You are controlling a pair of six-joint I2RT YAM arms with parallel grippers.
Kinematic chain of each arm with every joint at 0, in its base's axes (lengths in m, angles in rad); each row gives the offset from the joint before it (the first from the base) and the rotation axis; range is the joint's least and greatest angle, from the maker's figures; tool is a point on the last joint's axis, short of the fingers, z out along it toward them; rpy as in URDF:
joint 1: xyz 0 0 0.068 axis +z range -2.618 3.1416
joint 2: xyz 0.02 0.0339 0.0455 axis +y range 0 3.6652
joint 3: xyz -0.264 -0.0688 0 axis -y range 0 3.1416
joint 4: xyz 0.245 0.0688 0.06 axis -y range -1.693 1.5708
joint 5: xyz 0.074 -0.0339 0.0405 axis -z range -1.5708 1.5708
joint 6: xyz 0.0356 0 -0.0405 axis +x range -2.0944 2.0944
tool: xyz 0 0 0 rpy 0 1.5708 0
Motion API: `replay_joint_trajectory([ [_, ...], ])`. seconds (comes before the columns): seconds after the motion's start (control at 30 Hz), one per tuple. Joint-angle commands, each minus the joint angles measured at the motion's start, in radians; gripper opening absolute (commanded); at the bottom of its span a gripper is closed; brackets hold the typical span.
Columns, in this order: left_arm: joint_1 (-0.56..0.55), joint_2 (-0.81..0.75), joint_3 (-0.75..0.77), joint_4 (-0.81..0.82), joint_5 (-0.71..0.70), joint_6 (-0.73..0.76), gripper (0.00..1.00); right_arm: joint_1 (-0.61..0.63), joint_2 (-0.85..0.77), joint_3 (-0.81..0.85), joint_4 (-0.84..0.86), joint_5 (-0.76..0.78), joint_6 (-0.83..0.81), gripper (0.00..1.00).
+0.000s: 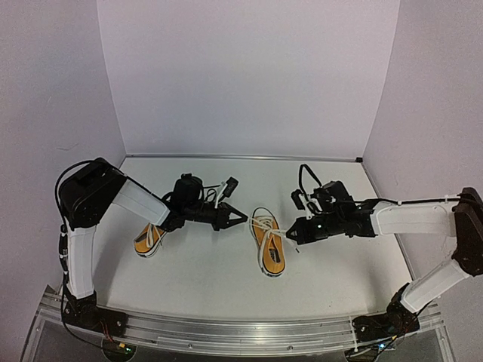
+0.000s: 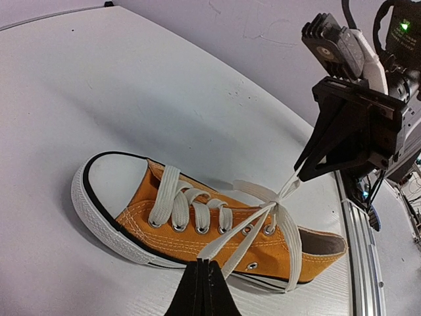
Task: Tie the shoes
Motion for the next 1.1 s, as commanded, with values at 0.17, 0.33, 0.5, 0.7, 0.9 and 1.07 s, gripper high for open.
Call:
replay_joint_trajectory([
  [0.17, -0.005, -0.032, 0.064, -0.068, -0.025, 0.079, 0.00, -0.017, -0.013, 0.062, -0.043, -0.097, -0.016, 0.41],
  [0.33, -0.005, -0.029, 0.076, -0.082, -0.022, 0.086, 0.00, -0.017, -0.016, 0.070, -0.045, -0.104, -0.020, 0.50],
  [0.5, -0.005, -0.019, 0.086, -0.080, -0.017, 0.082, 0.00, -0.017, 0.019, 0.109, -0.048, -0.086, -0.045, 0.50],
  [0.7, -0.006, -0.009, 0.101, -0.082, -0.016, 0.077, 0.00, -0.017, 0.096, 0.186, -0.079, -0.074, -0.104, 0.50],
  [0.9, -0.006, -0.008, 0.109, -0.085, -0.012, 0.079, 0.00, -0.017, 0.161, 0.212, -0.097, -0.077, -0.143, 0.46],
  [1.07, -0.005, -0.005, 0.111, -0.088, -0.013, 0.082, 0.00, -0.017, 0.157, 0.204, -0.107, -0.083, -0.148, 0.33],
])
